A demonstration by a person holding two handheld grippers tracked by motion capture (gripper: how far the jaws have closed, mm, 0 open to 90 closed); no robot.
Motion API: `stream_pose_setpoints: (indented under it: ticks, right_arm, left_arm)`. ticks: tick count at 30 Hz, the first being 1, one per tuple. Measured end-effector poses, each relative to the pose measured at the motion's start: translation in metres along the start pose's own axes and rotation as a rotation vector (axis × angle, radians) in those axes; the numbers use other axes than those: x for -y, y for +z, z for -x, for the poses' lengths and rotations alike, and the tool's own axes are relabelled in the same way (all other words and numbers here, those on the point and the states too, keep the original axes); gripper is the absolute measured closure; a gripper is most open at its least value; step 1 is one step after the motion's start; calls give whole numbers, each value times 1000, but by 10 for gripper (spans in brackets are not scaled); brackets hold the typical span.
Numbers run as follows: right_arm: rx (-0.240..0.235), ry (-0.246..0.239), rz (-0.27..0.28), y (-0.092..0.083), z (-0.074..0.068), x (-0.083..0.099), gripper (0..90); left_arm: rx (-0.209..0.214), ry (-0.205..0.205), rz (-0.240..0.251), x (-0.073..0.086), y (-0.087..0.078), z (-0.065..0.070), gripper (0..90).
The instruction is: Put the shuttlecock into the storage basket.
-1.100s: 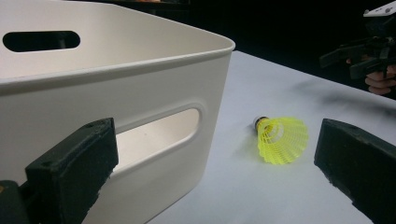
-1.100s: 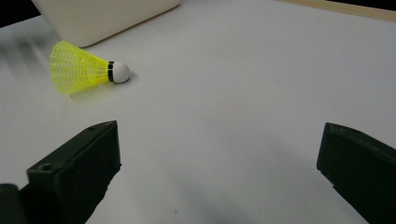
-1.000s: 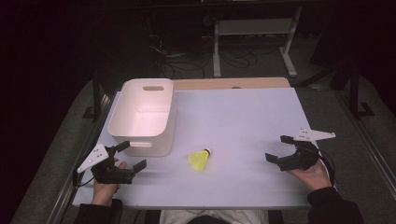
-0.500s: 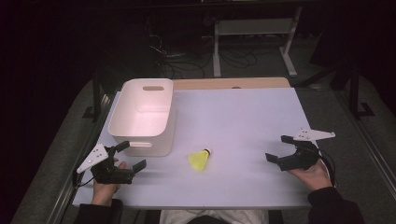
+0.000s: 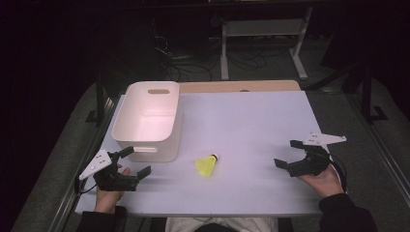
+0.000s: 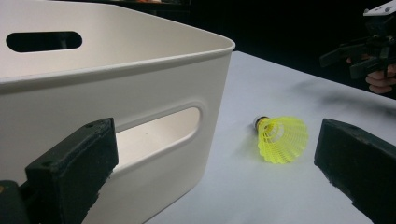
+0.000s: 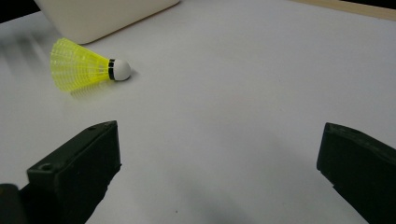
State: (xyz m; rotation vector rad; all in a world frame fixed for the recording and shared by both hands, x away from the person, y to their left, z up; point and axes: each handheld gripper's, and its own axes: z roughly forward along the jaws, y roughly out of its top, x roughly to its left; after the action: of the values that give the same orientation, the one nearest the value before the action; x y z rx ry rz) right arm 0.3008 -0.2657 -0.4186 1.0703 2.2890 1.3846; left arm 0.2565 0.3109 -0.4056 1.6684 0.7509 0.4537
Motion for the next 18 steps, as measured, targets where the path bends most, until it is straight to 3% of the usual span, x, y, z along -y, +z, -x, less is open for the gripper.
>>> stream_pose_setpoints:
  ticks: [18]
  right_arm:
    - [-18, -5, 5, -7, -5, -14, 0]
  left_arm:
    - [-6, 1, -2, 1, -1, 0, 0]
